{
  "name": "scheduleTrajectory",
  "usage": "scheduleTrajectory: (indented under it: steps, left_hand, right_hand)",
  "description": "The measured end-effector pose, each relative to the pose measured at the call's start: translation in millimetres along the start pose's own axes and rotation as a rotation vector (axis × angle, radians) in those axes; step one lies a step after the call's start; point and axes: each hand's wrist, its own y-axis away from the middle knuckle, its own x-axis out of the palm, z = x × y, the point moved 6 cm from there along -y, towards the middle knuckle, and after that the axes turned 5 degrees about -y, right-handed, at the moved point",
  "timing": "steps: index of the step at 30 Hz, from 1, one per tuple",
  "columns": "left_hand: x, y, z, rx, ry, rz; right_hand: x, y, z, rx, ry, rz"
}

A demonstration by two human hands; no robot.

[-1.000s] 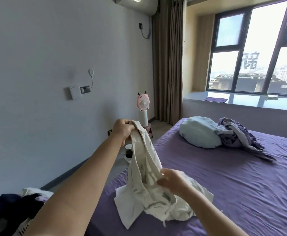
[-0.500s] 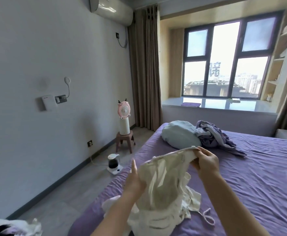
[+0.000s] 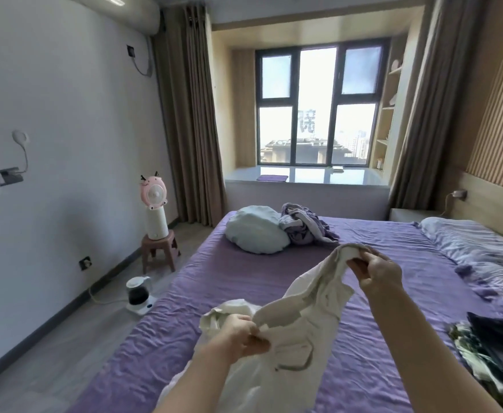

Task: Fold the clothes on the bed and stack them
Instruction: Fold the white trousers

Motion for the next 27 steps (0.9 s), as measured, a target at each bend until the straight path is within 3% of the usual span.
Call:
scheduleTrajectory:
  steps: [4, 7, 10, 16, 19, 23, 27]
  left_hand:
    - [30.5, -5.0, -40.2, 0.126, 0.16, -0.03]
    - [45.9, -3.5, -88.4, 0.268, 0.205, 0.008]
    - [74.3, 10.6, -129.4, 0.446, 0.017, 0.1]
    - [124.1, 38.4, -174.4, 0.676, -0.208, -0.125]
    - [141.7, 61.4, -205.1, 0.838, -0.437, -0.322]
    - [184.1, 86.9, -242.6, 0.883, -0.517, -0.272]
    - [209.4, 110.3, -261.7, 0.911, -0.673, -0.341]
  right_hand:
    - [-31.6, -11.5, 49.3, -0.13, 0.068, 0.066]
    - [-47.4, -23.6, 85.5, -0.244, 0.314, 0.179]
    - [-66.1, -35.4, 128.7, -0.403, 0.627, 0.174]
    - [-97.5, -39.4, 213.3, -0.652, 0.777, 0.078]
    - [-106.5, -43.6, 246.7, -0.612, 0.695, 0.199]
    - [-105.1, -50.8, 275.5, -0.536, 0.767, 0.331]
    - [-110.0, -53.8, 297.0, -0.433, 0.77, 0.47]
